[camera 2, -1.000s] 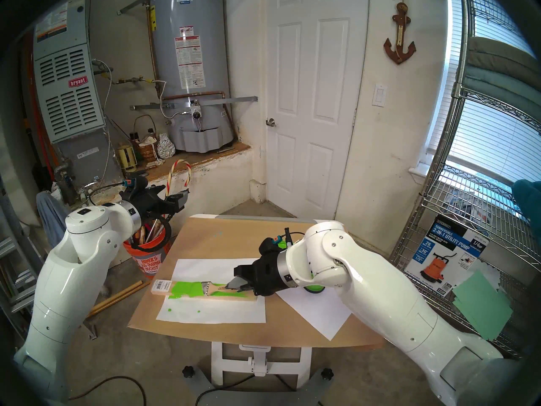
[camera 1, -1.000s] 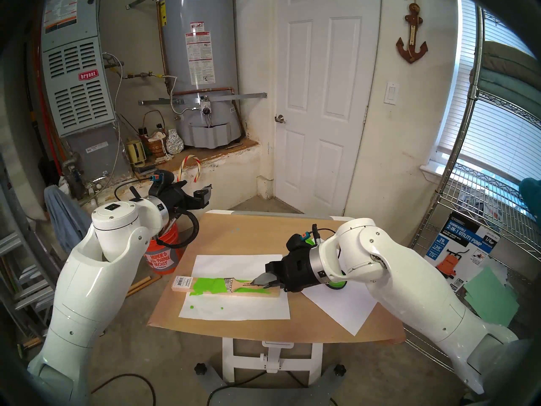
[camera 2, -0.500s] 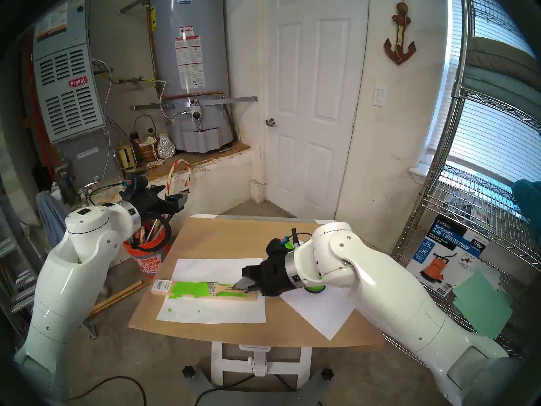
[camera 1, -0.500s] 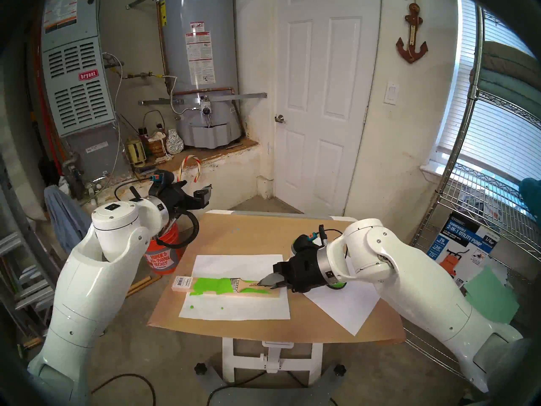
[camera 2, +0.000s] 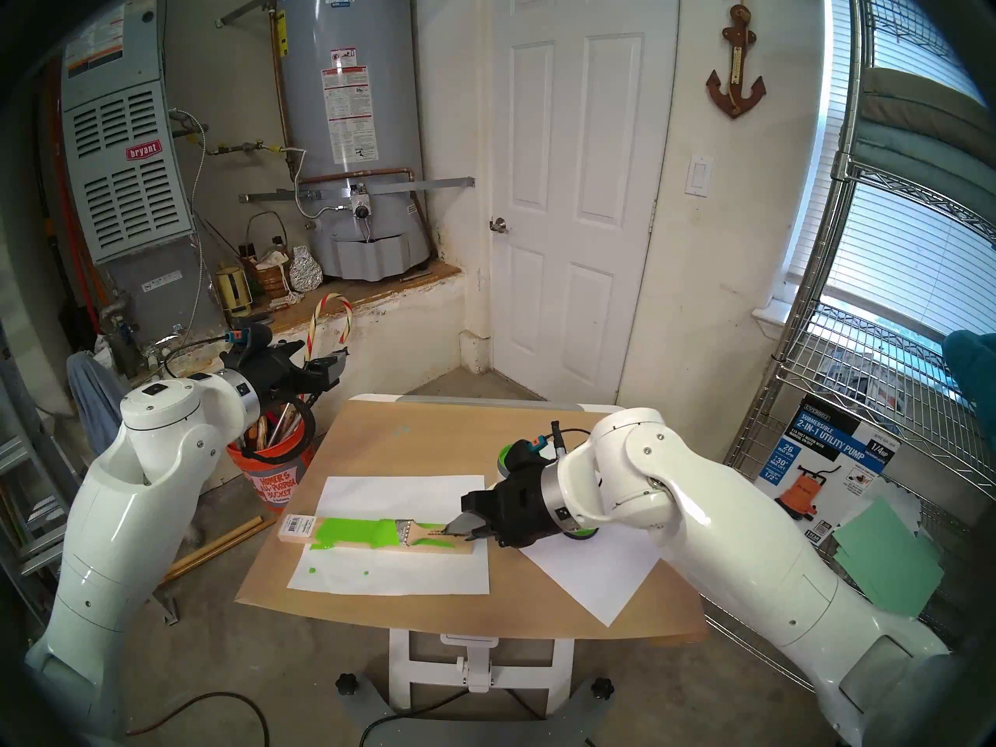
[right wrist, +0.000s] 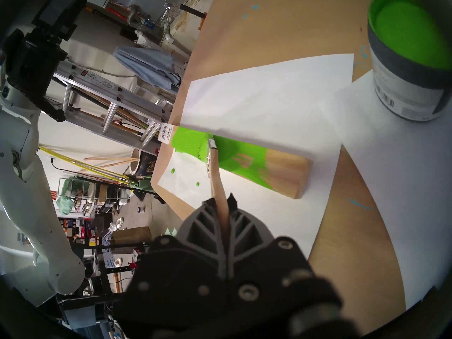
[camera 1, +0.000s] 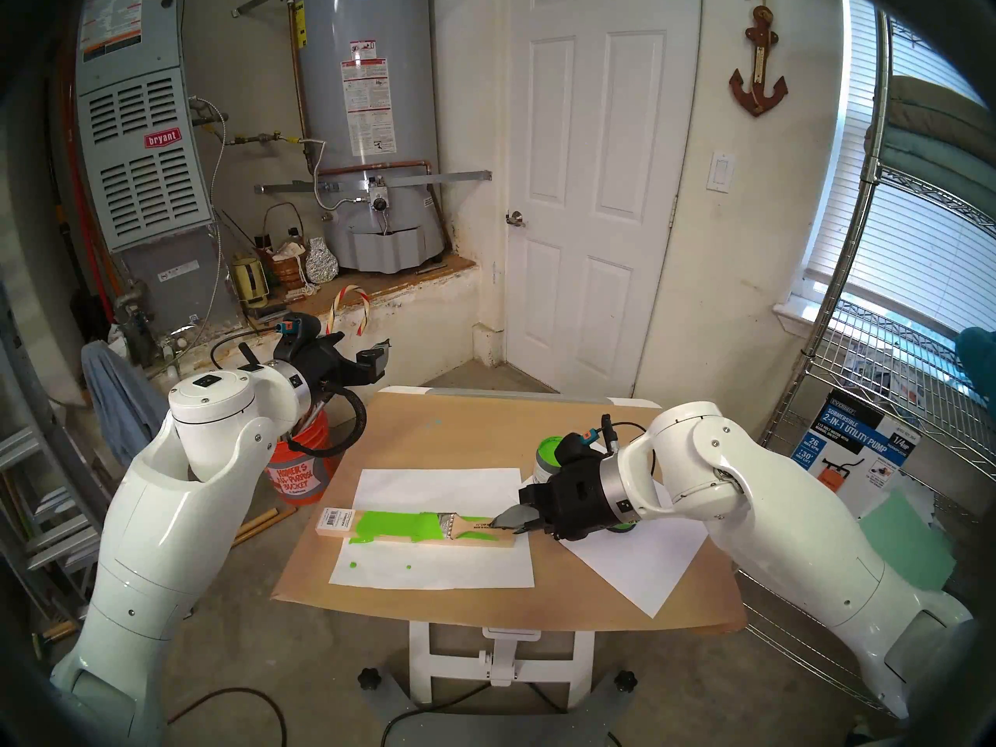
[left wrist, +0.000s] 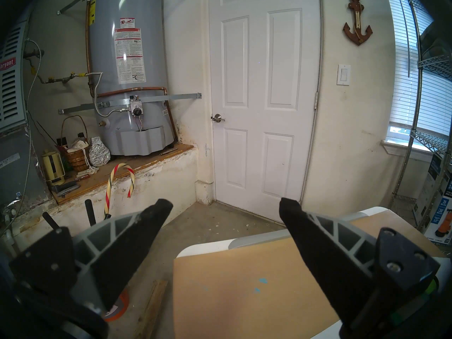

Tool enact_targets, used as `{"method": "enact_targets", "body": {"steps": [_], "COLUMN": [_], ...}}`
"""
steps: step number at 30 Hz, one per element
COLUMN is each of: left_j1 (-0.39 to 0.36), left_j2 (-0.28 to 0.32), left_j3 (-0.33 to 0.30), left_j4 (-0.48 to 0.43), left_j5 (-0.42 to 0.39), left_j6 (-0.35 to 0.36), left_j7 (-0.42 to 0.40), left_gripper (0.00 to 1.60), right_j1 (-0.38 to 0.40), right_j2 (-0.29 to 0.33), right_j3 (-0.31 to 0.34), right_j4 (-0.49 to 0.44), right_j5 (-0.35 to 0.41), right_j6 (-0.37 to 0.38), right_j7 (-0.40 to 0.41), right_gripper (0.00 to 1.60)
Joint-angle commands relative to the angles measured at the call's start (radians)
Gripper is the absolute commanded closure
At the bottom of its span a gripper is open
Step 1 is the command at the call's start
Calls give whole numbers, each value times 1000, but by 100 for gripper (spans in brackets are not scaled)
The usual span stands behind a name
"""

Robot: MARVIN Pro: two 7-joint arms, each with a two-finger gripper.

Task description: Pick up brush, dip the brush into paint, and paint the wood

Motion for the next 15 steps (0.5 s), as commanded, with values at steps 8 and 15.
{"method": "enact_targets", "body": {"steps": [8,15], "left_j1": [-9,-9], "left_j2": [2,2], "left_j3": [-9,-9], "left_j4": [-17,-17], "left_j5": [-2,-2], "left_j6": [-3,-3], "left_j7": [0,0], "left_gripper": [0,0], "right_j1": [-24,-44], "right_j2": [48,76], "right_j3": [29,49], "right_j4": [-27,-41], "right_j5": [-2,-17], "right_j6": [4,9], "right_j7": [5,20], "right_gripper": [160,160]}}
